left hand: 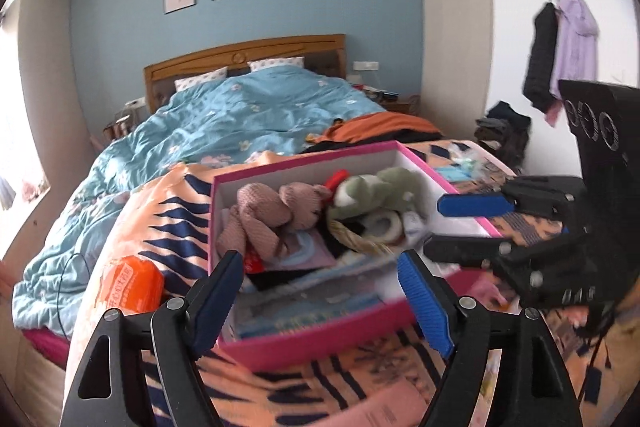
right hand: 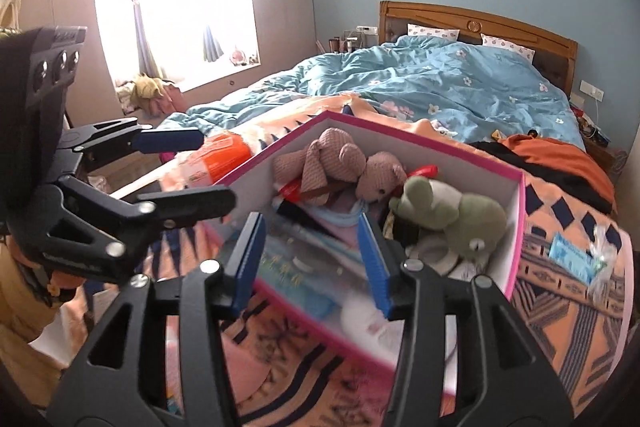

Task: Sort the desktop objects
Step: 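Pull both grippers out of the box toward the items on the bed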

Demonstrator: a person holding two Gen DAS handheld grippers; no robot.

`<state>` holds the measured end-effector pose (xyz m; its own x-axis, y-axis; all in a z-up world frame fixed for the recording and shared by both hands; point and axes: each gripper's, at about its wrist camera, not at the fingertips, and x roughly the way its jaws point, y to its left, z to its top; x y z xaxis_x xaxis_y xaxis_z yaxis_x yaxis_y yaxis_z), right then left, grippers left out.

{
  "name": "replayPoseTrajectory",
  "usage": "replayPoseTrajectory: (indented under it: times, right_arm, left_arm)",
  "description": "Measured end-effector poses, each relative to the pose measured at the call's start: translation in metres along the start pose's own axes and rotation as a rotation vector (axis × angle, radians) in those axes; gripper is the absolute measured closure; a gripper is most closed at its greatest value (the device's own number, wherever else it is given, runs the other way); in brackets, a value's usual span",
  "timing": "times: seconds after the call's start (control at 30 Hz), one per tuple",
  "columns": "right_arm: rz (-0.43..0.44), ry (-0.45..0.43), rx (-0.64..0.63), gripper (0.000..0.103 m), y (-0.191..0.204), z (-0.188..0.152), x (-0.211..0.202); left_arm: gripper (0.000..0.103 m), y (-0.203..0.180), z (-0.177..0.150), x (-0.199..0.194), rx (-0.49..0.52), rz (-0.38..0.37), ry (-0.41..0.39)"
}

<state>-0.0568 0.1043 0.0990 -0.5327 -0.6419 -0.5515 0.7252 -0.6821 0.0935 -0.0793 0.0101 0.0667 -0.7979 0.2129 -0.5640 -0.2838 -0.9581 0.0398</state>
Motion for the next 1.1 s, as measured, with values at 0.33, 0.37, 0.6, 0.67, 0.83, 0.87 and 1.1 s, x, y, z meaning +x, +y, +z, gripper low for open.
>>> replayPoseTrajectory:
  times: [0.33,0.37,0.6,0.67,0.83,0.87,1.1]
  right_arm:
    - [0.017,0.046,0.079,0.052,0.006,-0.067,-0.04]
    - [0.017,0.051,0.083,0.052,0.007,-0.073,-0.042]
    - [0.036,0.099,0.136,0.052,0.02,-0.121,-0.049]
    - [0.033,0.125,0.153,0.052,0.023,-0.134,-0.046]
    - [0.041,0.143,0.203,0.052,0.028,-0.159,-0.048]
    - [0.038,0.143,0.207,0.052,0.029,-0.161,-0.048]
    - [-0.025,0.139,0.256,0.052,0.024,-0.178,-0.064]
  left_arm:
    - [0.022,-0.025,-0.055,-0.014,0.024,-0.029,0.098]
    - [0.022,-0.026,-0.061,-0.015,0.025,-0.035,0.112]
    - [0.022,-0.03,-0.101,-0.008,-0.008,-0.033,0.2]
    - [0.022,-0.03,-0.11,-0.007,-0.033,-0.043,0.219]
    - [0.022,-0.031,-0.123,-0.007,-0.056,-0.043,0.247]
    - [0.022,-0.032,-0.123,-0.008,-0.057,-0.044,0.248]
    - [0.022,-0.061,-0.12,-0.017,-0.011,-0.109,0.234]
